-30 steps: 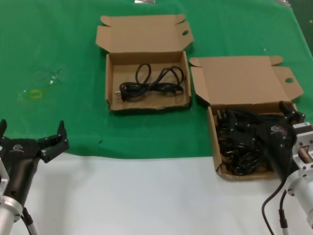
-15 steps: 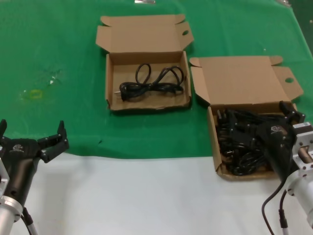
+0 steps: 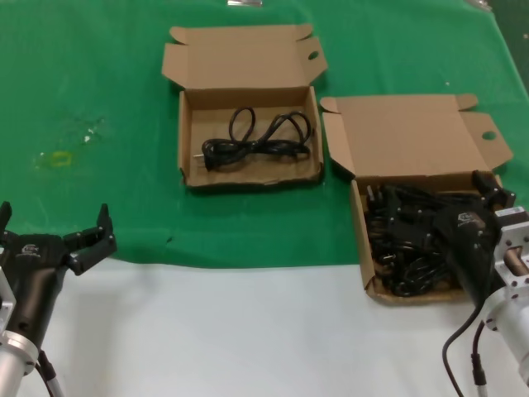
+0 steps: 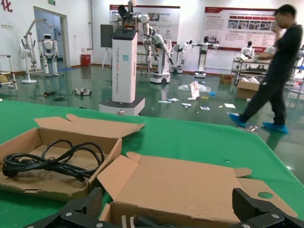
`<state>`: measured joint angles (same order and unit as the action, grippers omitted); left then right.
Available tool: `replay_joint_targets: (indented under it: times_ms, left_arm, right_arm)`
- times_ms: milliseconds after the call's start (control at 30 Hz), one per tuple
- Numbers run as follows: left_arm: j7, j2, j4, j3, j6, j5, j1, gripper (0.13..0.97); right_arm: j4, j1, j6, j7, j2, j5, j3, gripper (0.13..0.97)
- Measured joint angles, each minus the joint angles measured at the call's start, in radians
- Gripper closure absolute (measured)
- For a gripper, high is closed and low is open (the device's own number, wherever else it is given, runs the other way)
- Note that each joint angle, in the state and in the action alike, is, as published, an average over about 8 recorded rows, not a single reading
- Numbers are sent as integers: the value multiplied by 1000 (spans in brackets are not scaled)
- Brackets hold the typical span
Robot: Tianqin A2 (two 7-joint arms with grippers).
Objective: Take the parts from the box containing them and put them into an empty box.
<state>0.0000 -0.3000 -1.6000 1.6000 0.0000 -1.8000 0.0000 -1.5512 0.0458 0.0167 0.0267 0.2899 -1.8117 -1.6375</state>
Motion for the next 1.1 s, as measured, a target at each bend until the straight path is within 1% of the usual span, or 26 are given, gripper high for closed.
replay_joint_targets:
  times_ms: [1100]
  left_arm:
    - [0,0,0,0,0,0,0,132]
  right_arm:
    - [0,0,0,0,0,0,0,129]
